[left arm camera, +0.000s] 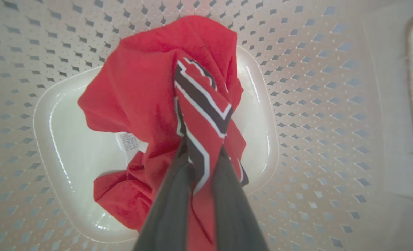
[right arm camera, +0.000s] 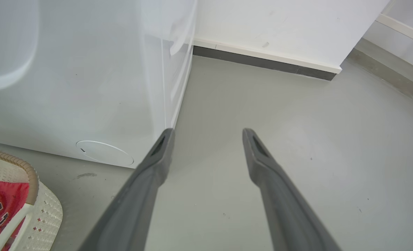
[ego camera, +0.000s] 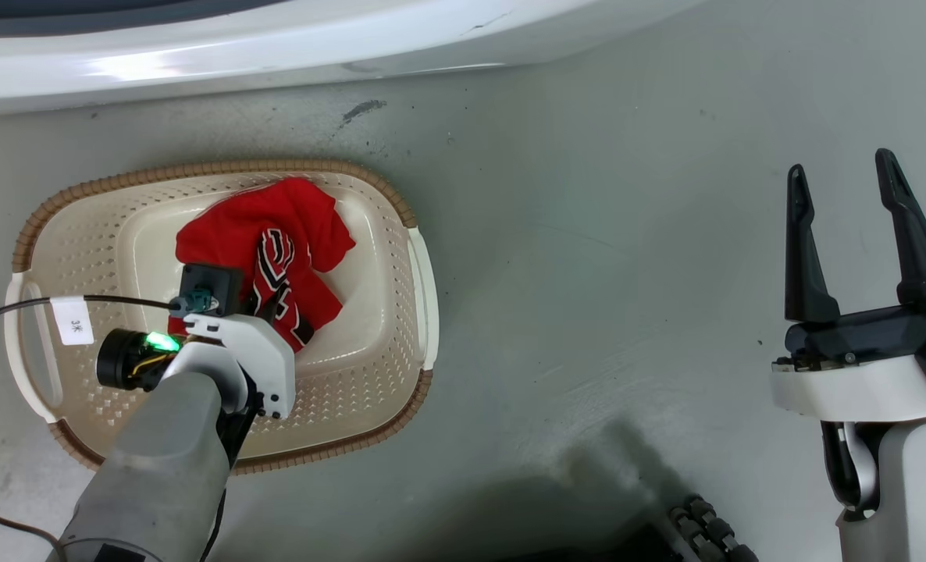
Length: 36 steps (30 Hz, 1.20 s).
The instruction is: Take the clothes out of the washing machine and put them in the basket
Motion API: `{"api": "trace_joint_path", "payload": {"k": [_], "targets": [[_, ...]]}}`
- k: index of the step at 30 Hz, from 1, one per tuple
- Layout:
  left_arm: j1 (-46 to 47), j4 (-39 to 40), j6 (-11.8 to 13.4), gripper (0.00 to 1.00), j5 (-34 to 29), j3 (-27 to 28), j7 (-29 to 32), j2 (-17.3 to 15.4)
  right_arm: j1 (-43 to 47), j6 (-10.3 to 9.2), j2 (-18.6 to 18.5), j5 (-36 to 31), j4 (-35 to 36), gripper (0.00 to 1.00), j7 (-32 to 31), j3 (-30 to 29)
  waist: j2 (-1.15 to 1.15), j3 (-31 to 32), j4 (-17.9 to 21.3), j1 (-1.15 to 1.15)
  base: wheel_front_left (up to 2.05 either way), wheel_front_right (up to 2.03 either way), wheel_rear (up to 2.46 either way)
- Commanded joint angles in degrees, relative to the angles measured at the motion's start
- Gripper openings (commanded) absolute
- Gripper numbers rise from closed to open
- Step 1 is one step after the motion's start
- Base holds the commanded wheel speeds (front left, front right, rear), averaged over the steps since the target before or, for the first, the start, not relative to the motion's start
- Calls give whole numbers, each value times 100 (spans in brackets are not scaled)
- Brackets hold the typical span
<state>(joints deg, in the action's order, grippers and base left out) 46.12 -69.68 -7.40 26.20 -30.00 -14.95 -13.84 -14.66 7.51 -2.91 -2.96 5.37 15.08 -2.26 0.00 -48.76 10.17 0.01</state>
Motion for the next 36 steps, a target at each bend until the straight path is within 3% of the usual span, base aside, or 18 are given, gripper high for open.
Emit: {"api": "trace_joint_path", "payload": {"k": [1,2,9,14,18,29,36], "targets": [[6,-40,-10,21,43,-31,-30,-21,-84,-5,4,29,-19,100,14,10,0,24,7,-1,0,0,0],[4,-58,-10,100,70,-37,-30,-43,-86,-5,4,29,-37,100,14,12,0,54,6,-1,0,0,0],[-205,46,-10,100,289,41,-25,-61,-59,-5,2,-61,-157,100,14,-26,0,565,-79,-1,0,0,0],[-550,588,-9,100,352,-60,-26,-142,44,-5,2,-128,-302,100,14,-59,0,1197,-199,-1,0,0,0],[-913,1179,-4,100,445,170,-26,-222,165,-4,2,-221,-431,100,14,-130,0,1743,-316,-1,0,0,0],[-2140,3021,-4,100,-212,982,-26,-155,558,-4,2,-277,-693,100,14,-242,0,2788,-659,-1,0,0,0],[-2625,3800,-4,100,-600,1215,-26,-128,679,-4,2,-182,-763,100,14,-174,0,2995,-672,-1,0,0,0]]}}
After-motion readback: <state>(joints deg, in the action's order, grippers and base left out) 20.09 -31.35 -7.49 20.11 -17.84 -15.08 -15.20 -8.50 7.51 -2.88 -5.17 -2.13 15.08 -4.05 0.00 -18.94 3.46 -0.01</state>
